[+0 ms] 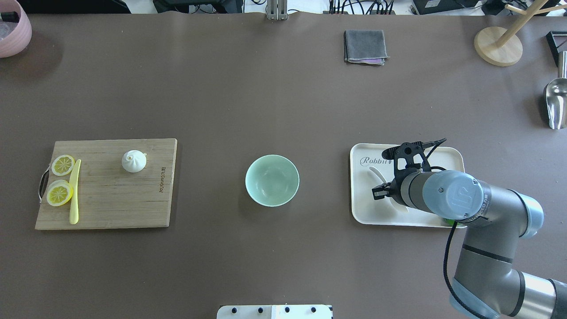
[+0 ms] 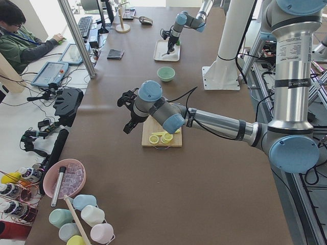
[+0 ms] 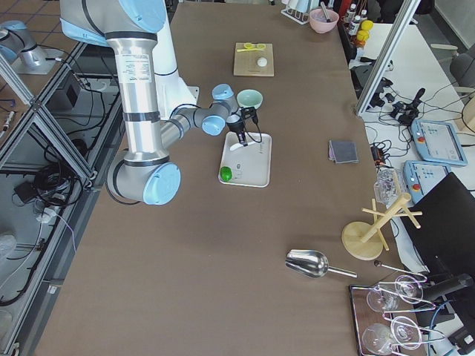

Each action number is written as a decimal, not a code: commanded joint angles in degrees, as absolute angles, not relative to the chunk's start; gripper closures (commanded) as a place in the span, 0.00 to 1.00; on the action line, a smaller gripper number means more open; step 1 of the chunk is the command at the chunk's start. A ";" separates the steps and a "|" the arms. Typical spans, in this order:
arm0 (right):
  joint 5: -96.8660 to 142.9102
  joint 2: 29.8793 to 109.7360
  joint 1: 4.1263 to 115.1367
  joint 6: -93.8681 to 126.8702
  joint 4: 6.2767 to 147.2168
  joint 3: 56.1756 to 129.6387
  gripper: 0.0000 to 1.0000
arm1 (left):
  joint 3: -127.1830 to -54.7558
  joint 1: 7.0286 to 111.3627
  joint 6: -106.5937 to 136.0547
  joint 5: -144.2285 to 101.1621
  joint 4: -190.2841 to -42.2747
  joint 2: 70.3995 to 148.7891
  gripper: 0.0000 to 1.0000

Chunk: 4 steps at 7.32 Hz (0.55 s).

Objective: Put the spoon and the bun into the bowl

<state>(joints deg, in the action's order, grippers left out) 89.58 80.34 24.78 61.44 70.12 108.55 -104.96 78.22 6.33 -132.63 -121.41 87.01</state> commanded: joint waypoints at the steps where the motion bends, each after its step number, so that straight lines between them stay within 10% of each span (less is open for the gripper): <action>1: 89.47 69.94 24.52 74.35 80.78 108.72 1.00 | -104.94 78.22 6.33 -132.63 -121.38 87.01 0.01; 4: 85.45 53.13 22.07 97.05 96.83 106.62 1.00 | -104.94 77.52 6.33 -132.63 -121.38 87.01 0.01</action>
<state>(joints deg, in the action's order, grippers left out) 87.53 59.21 23.14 88.13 91.90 107.87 -104.94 77.94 6.33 -132.63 -121.38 87.01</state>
